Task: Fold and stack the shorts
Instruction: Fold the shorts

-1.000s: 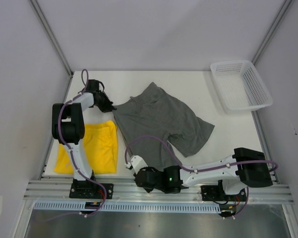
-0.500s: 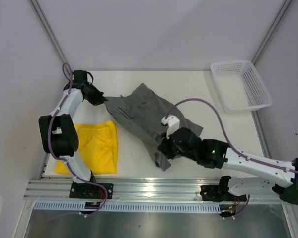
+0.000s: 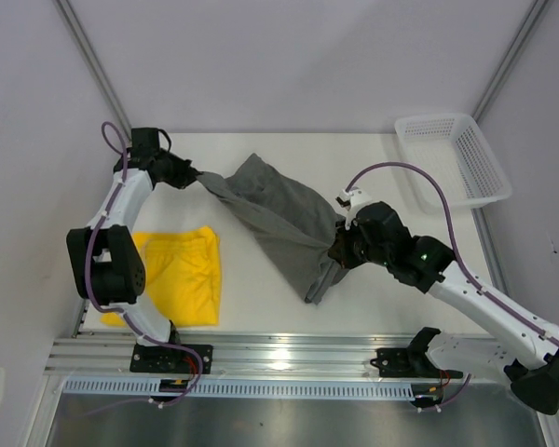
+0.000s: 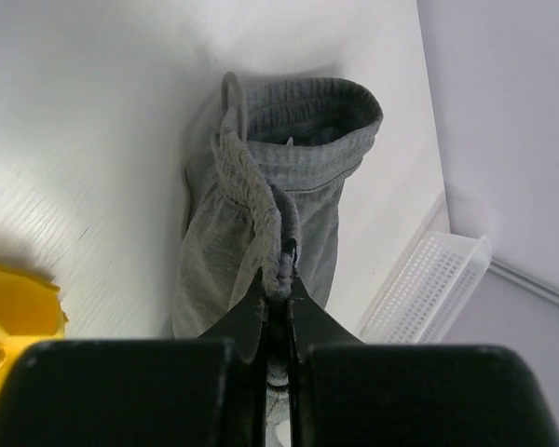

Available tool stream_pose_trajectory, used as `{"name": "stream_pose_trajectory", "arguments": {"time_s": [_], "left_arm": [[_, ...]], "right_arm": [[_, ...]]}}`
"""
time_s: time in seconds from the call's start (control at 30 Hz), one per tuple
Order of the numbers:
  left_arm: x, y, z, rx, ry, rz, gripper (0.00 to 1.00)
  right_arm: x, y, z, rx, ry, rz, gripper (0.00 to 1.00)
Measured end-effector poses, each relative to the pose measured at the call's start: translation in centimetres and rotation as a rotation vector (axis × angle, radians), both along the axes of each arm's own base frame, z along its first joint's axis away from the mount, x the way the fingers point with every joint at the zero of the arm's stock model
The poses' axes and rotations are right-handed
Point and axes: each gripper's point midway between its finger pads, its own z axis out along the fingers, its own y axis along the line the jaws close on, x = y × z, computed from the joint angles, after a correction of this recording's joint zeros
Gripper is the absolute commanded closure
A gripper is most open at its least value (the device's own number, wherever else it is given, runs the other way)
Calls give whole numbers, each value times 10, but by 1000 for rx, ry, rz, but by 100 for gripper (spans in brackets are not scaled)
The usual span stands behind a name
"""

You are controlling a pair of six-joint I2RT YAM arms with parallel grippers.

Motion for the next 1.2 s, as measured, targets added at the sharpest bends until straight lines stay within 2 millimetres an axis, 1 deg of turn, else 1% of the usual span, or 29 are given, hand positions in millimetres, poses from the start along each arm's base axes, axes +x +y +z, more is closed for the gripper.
{"name": "stream_pose_trajectory", "arguments": {"time_s": [0.1, 0.2, 0.33, 0.43, 0.53, 0.67, 0.8, 0.87, 0.93, 1.07, 1.2], "left_arm": [[-10, 7, 6, 0, 14, 27, 100], [-26, 18, 17, 4, 13, 61, 100], [-48, 29, 30, 15, 14, 102, 100], [-59, 31, 37, 20, 14, 113, 100], [-67, 31, 33, 17, 20, 114, 100], [-81, 35, 18, 15, 75, 149, 100], [-96, 48, 14, 49, 136, 244, 100], [-106, 54, 16, 63, 158, 295, 100], [-112, 57, 20, 65, 169, 334, 100], [-113, 60, 24, 56, 185, 377, 100], [-107, 61, 23, 31, 204, 406, 100]], "right_arm": [[-7, 4, 3, 5, -1, 67, 100], [-18, 8, 7, 16, -2, 134, 100], [-32, 10, 20, 54, -31, 197, 100], [-37, 7, 29, 76, -54, 209, 100], [-39, 5, 30, 75, -52, 210, 100], [-38, 3, 25, 61, -35, 204, 100], [-27, 0, 23, 55, -22, 170, 100], [-18, 0, 25, 57, -20, 151, 100], [-9, 0, 26, 60, -12, 131, 100], [18, -5, 29, 83, 8, 73, 100], [48, -10, 27, 114, 34, 24, 100]]}}
